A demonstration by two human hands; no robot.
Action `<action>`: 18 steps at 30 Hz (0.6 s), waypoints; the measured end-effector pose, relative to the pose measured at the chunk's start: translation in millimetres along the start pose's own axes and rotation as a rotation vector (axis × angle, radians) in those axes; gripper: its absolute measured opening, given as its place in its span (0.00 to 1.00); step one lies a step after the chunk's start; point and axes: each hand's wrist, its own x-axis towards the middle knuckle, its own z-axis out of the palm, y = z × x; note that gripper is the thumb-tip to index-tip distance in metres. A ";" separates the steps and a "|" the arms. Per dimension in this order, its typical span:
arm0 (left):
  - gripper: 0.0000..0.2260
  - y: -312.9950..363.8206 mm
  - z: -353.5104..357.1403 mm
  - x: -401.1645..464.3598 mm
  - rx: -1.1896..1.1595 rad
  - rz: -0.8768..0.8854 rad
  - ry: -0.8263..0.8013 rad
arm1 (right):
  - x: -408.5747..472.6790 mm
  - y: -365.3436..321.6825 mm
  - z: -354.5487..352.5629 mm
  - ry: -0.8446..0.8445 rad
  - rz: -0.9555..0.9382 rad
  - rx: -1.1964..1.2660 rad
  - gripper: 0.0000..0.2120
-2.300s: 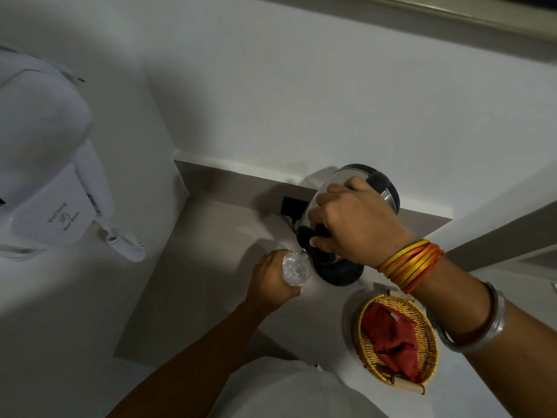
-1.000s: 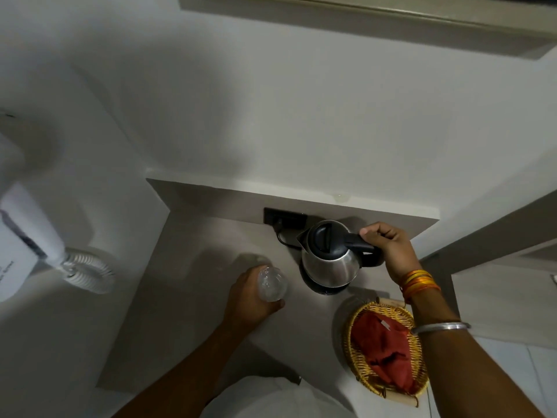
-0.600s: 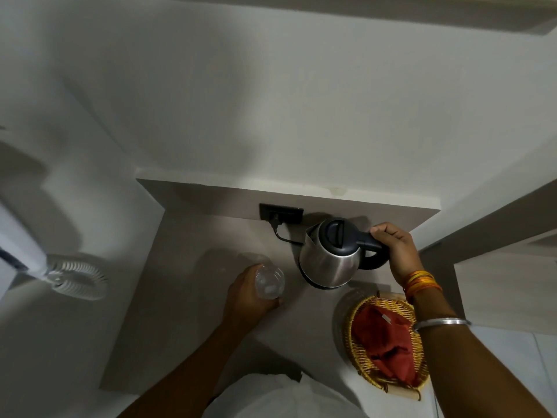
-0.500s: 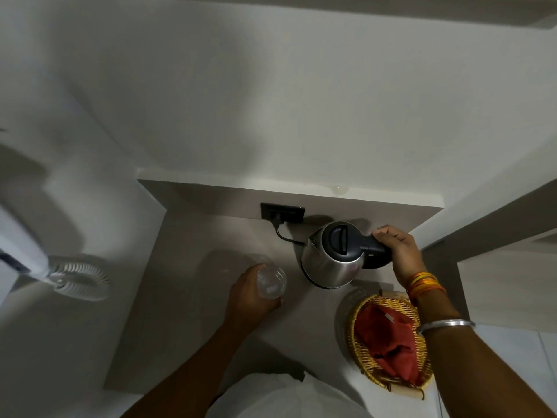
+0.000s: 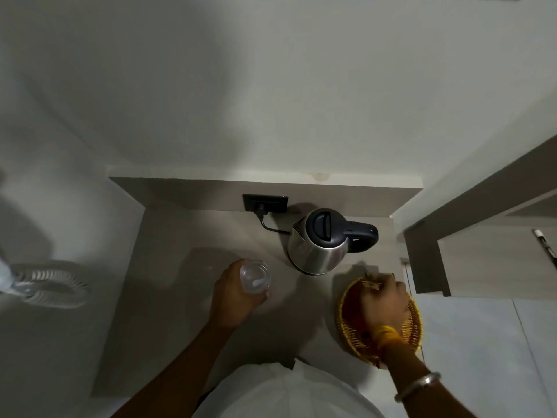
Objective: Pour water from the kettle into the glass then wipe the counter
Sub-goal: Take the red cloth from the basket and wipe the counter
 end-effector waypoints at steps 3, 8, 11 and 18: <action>0.30 4.6 -4.6 -1.7 0.006 0.037 0.002 | -25.0 24.9 11.6 -0.027 0.062 -0.237 0.27; 0.31 8.7 -14.0 -6.7 -0.004 0.054 0.006 | -21.1 39.2 10.0 -0.050 -0.091 -0.157 0.19; 0.32 7.3 -18.1 -9.0 -0.028 0.058 0.011 | -24.8 11.7 -6.4 0.044 -0.174 0.094 0.14; 0.31 1.4 -31.0 -16.0 -0.075 0.035 0.026 | -65.0 -47.9 8.4 0.024 -0.345 0.212 0.18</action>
